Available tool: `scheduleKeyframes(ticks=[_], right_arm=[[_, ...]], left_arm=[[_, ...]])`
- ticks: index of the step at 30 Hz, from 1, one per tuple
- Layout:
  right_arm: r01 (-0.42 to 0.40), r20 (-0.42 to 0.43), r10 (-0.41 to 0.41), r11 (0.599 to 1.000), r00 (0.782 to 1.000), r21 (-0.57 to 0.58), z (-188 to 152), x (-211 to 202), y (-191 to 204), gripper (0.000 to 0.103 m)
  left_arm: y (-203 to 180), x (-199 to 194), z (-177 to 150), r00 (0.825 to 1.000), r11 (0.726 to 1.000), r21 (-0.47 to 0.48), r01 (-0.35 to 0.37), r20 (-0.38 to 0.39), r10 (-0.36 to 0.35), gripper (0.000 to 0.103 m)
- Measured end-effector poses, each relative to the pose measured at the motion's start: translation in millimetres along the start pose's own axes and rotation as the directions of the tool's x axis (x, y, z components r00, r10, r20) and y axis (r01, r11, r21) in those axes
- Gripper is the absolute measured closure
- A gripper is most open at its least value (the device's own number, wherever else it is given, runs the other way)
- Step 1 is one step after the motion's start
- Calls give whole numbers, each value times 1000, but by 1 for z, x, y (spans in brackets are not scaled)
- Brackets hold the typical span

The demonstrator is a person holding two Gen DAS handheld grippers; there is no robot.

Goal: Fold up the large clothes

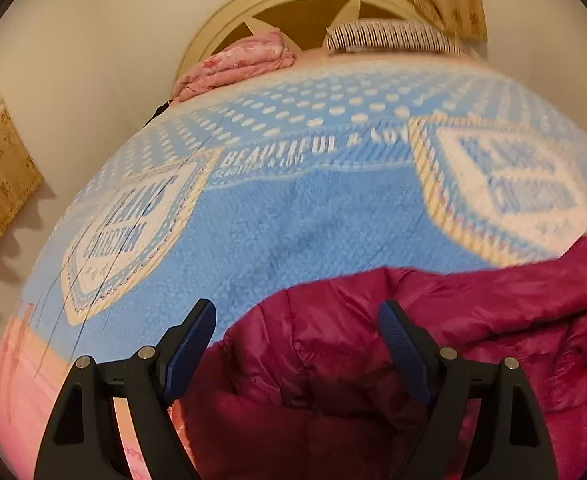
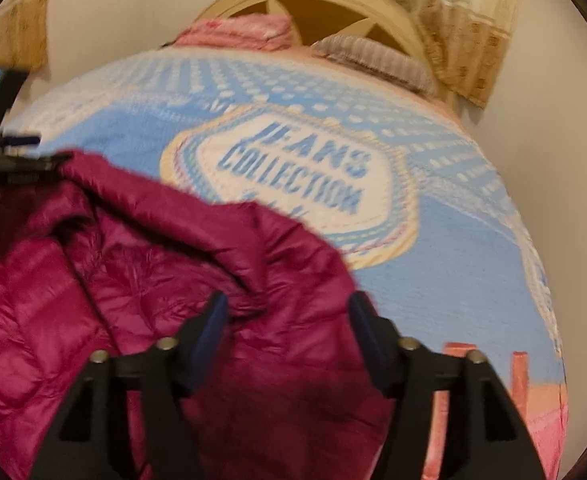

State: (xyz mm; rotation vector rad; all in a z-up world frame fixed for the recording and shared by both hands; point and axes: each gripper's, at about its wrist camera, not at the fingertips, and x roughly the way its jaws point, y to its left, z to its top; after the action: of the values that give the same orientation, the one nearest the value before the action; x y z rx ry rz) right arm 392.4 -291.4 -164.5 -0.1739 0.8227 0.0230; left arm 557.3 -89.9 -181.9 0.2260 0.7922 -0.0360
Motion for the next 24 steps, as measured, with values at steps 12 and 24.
scheduleKeyframes(ticks=[12, 24], right_arm=[[2, 1, -2, 951, 1000, 309, 66, 39, 15, 36], [-40, -70, 65, 950, 995, 310, 23, 76, 33, 36]], left_arm=[[-47, 4, 38, 1000, 999, -29, 30, 5, -30, 19], [-62, 32, -12, 997, 999, 2, 35, -64, -34, 19]])
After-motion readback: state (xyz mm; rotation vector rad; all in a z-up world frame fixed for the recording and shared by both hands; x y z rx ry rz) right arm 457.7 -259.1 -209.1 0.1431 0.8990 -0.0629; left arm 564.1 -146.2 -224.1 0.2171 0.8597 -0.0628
